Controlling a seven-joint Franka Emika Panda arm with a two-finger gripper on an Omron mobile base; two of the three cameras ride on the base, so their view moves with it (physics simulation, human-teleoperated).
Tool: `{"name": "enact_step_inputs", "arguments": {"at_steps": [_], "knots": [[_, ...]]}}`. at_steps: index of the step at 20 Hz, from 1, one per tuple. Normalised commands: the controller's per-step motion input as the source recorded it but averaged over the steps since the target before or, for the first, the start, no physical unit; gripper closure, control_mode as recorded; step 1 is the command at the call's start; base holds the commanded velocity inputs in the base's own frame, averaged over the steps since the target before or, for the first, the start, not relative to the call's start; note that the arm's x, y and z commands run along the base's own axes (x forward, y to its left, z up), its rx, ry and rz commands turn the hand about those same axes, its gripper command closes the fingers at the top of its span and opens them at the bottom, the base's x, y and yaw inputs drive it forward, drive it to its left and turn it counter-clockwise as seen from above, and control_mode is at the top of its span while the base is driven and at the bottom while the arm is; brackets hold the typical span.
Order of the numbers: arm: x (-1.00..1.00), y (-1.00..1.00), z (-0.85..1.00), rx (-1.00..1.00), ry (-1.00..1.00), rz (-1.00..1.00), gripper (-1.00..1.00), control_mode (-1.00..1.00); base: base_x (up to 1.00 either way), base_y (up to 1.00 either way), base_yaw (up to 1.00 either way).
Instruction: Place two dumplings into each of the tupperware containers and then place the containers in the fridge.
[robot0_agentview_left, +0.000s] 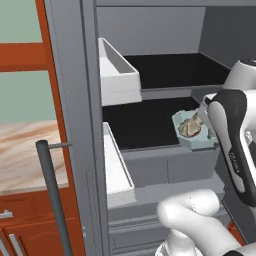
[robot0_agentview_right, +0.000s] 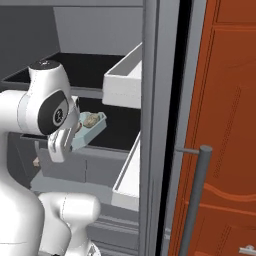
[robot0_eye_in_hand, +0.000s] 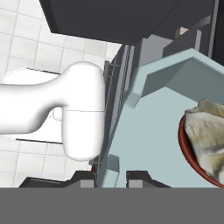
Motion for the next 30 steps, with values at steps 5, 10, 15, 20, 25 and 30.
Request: {"name": "enact_step_inputs", "arguments": {"at_steps": [5, 10, 15, 20, 25, 30], "knots": [[0.00, 0.00, 0.00, 0.00, 0.00, 0.00, 1.00, 1.00, 0.49, 0.00, 0.00], [0.00, 0.00, 0.00, 0.00, 0.00, 0.00, 1.00, 1.00, 0.47, 0.00, 0.00], [0.61, -0.07, -0.81, 0.01, -0.07, 0.10, 1.00, -1.00, 0.00, 0.00, 0.00], [0.79, -0.11, -0.55, 0.04, -0.24, 0.11, 1.00, -1.00, 0.00, 0.00, 0.00], [0.98, -0.04, -0.23, 0.08, -0.10, 0.02, 1.00, -1.00, 0.00, 0.00, 0.00], [0.88, 0.00, -0.16, 0.07, -0.01, 0.03, 1.00, -1.00, 0.00, 0.00, 0.00]]}}
